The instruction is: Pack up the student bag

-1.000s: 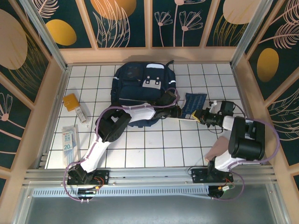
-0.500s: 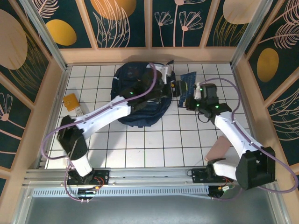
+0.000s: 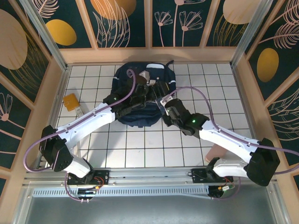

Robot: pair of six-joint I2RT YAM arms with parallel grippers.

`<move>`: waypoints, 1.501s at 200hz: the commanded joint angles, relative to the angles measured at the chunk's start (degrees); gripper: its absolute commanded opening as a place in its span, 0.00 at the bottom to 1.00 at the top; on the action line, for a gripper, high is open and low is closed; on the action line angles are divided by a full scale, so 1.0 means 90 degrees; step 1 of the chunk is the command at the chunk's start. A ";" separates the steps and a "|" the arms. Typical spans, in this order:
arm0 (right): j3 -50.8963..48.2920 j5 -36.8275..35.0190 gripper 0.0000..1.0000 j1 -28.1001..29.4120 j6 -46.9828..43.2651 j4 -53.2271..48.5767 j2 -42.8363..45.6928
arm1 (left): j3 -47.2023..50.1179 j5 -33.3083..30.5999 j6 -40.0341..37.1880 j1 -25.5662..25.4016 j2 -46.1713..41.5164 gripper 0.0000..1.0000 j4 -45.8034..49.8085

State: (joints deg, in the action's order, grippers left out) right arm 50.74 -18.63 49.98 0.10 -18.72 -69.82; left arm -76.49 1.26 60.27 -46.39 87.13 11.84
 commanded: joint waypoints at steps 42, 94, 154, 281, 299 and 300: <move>0.0042 -0.1253 0.00 0.0767 -0.0503 0.0926 -0.0308 | -0.0094 -0.1438 0.0830 0.0044 -0.0342 0.75 0.1409; 0.0143 -0.2207 0.00 0.1550 -0.0743 0.1243 -0.0767 | 0.0245 -0.1555 0.1146 0.0052 -0.0507 0.20 0.1443; -0.0528 -0.0578 0.54 0.1569 -0.0358 0.1205 0.0296 | 0.1016 -0.1928 0.0664 0.0218 -0.1468 0.00 0.1145; -0.1835 0.7181 0.99 -0.2985 0.3296 0.2051 0.2552 | 0.0865 0.3232 -0.3402 0.0527 -0.1995 0.00 -0.0191; -0.1826 0.7333 0.99 -0.3151 0.3369 0.1990 0.2504 | 0.0755 0.4026 -0.3242 0.0580 -0.1874 0.00 -0.0407; -0.1823 0.7314 0.99 -0.3156 0.3354 0.1962 0.2509 | 0.0745 0.4057 -0.3236 0.0587 -0.1862 0.00 -0.0402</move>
State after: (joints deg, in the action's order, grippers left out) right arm 35.59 35.29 23.35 26.30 -3.99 -46.57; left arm -67.53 23.53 32.71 -41.74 69.76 12.12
